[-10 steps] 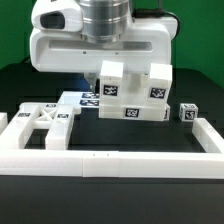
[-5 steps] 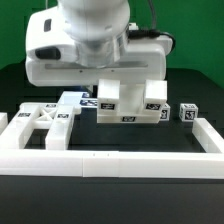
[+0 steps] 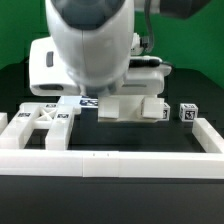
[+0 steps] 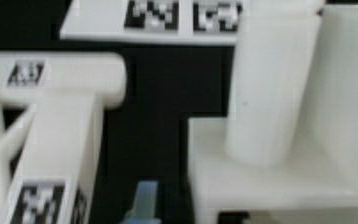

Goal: Assemble chair

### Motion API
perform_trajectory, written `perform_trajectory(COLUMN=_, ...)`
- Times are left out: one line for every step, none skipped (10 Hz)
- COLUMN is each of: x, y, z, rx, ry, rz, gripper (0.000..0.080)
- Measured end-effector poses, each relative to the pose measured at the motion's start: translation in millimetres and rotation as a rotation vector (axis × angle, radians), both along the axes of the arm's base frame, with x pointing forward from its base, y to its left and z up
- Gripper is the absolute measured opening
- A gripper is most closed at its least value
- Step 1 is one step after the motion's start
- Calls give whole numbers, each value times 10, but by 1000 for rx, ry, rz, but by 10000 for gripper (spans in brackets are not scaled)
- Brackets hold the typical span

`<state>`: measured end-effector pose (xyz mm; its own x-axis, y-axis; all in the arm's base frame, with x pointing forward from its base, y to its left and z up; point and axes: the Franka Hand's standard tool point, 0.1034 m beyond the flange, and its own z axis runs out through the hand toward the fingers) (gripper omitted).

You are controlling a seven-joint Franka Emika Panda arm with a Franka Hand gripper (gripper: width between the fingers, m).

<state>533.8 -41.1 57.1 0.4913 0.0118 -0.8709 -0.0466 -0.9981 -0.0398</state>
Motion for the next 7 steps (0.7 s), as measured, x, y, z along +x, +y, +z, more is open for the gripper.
perform_trajectory(x=68, y=4, z=-47, rx=-4, ry=-37, rz=6, gripper=32)
perform_trajectory(x=63, y=10, z=-23, rx=-3, ry=-55, rz=4, gripper=32)
perform_trajectory(x=7, y=19, z=-11, rx=-2, ry=-51, rz=-2, gripper=217)
perform_trajectory(x=-6, y=4, z=-46, rx=-7, ry=-44, rz=-6, gripper=351)
perform_trajectory(x=-3, y=-8, z=-64, rx=-8, ry=-44, rz=-7, gripper=351)
perform_trajectory(x=-1, y=-30, z=-65, rx=-8, ry=-45, rz=-11, gripper=535)
perform_trajectory(x=20, y=-66, z=-68, rx=-8, ry=-51, rz=-15, gripper=613)
